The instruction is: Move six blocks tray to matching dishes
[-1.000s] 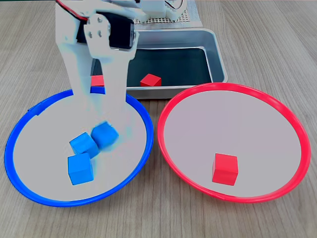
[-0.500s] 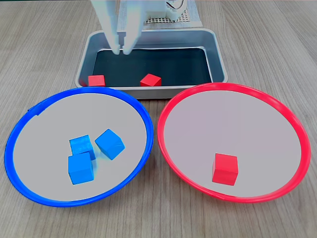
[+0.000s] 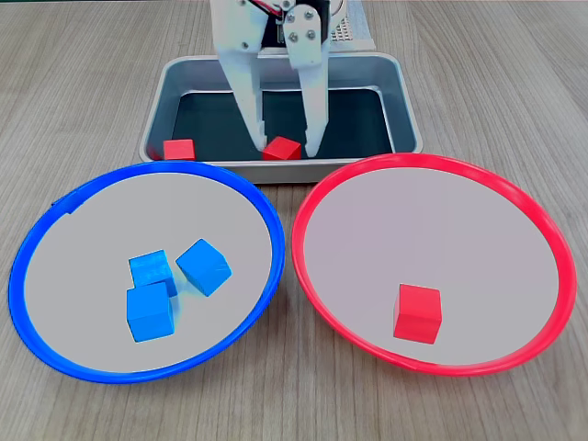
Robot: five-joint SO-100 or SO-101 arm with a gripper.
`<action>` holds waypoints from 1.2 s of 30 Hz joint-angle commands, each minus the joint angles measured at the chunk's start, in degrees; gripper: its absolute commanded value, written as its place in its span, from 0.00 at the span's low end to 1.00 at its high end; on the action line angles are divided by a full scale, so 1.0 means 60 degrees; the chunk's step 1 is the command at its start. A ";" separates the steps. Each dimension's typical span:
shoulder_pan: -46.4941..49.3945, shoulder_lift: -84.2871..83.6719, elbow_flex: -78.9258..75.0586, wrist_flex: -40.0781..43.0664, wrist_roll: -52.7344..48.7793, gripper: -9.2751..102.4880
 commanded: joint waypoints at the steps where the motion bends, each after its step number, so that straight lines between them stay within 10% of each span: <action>1: 0.0073 -0.0059 0.0059 -0.0249 -0.0073 0.25; 11: 0.0059 0.0146 0.0190 -0.0220 -0.0088 0.08; 20: -0.2051 0.0498 -0.3457 0.4907 0.2432 0.08; 31: -0.2520 -0.2959 -0.6328 0.1187 0.5640 0.09; 36: -0.2373 -0.3560 -0.6650 0.1230 0.5156 0.28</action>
